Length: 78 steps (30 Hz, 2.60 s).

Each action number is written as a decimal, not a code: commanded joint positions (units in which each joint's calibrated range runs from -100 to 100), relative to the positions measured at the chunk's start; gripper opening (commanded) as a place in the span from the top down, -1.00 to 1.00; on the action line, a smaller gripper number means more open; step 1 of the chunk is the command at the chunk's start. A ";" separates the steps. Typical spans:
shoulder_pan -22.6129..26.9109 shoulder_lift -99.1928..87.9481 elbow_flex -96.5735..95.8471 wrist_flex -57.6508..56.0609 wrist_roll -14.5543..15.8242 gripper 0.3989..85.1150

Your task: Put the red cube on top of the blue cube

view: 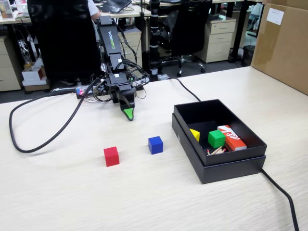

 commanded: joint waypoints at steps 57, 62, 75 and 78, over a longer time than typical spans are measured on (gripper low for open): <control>-9.82 63.72 81.58 -40.97 -5.91 0.00; -9.91 74.85 84.93 -40.88 -5.96 -0.04; -10.79 86.67 93.00 -40.88 -6.30 -0.04; -10.79 87.47 92.82 -40.88 -6.35 -0.04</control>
